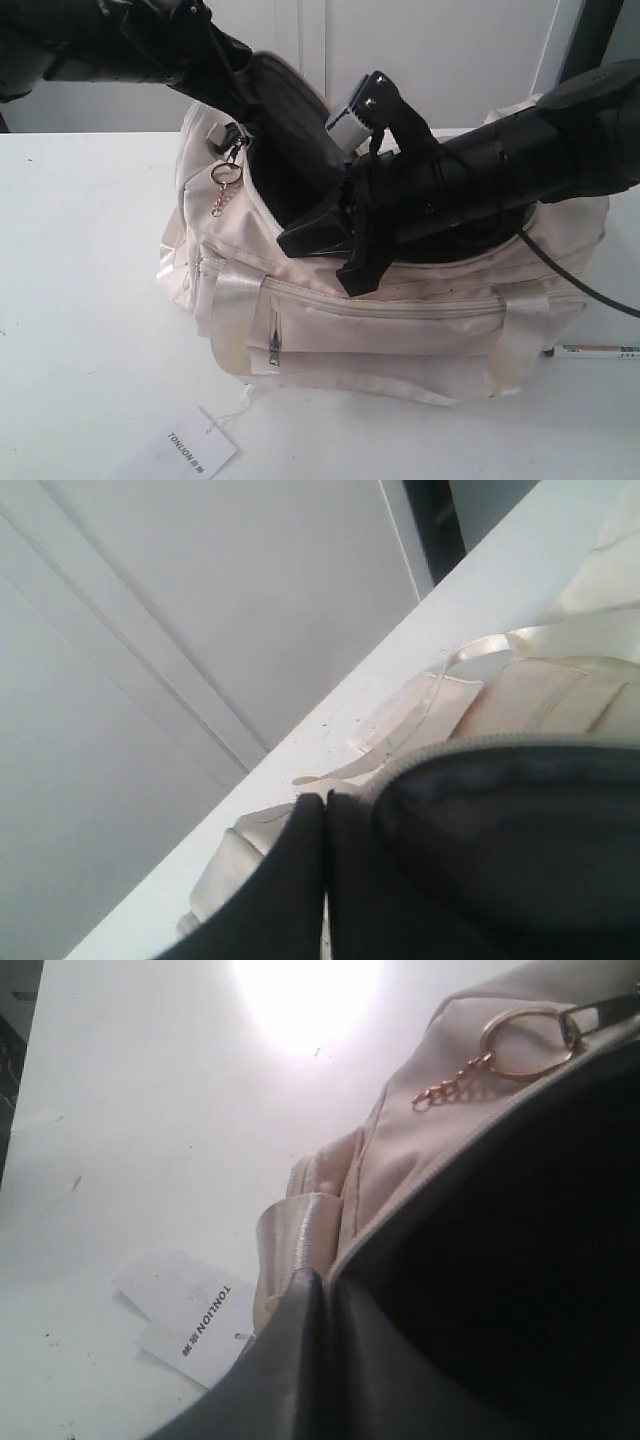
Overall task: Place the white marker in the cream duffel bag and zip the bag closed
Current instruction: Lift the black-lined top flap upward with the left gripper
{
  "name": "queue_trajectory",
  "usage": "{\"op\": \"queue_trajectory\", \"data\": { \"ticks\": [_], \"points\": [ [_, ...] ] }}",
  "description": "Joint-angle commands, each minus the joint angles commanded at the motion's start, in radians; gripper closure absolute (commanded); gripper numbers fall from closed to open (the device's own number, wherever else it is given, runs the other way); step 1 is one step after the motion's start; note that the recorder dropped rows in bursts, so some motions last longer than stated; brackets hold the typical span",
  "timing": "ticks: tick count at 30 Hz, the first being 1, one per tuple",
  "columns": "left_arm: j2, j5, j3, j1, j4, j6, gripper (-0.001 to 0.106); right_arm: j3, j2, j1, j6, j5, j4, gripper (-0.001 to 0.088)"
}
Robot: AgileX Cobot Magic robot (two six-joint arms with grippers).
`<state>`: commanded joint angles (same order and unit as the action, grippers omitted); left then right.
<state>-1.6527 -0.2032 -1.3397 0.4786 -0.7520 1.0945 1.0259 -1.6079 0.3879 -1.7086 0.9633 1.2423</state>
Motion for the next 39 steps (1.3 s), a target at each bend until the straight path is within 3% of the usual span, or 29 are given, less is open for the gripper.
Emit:
{"op": "queue_trajectory", "data": {
  "ticks": [5,12,18,26,39],
  "points": [
    [-0.037,-0.137,0.0,0.0,0.0,0.0,0.105,0.0,0.0,0.0,-0.011,-0.004,0.0,0.0868],
    [-0.08,-0.227,0.0,0.0,0.0,-0.009,0.105,0.0,0.0,0.0,-0.041,-0.007,0.0,0.0868],
    [-0.094,-0.31,0.0,0.0,0.032,-0.104,0.105,0.0,0.0,0.0,-0.041,-0.022,0.0,0.0868],
    [-0.14,-0.327,0.0,0.0,0.245,-0.258,0.105,0.0,0.0,0.0,-0.043,-0.03,0.0,0.0868],
    [-0.156,-0.335,0.0,-0.002,0.26,-0.291,0.105,0.0,0.0,0.0,-0.043,-0.046,0.0,0.0868]
  ]
}}
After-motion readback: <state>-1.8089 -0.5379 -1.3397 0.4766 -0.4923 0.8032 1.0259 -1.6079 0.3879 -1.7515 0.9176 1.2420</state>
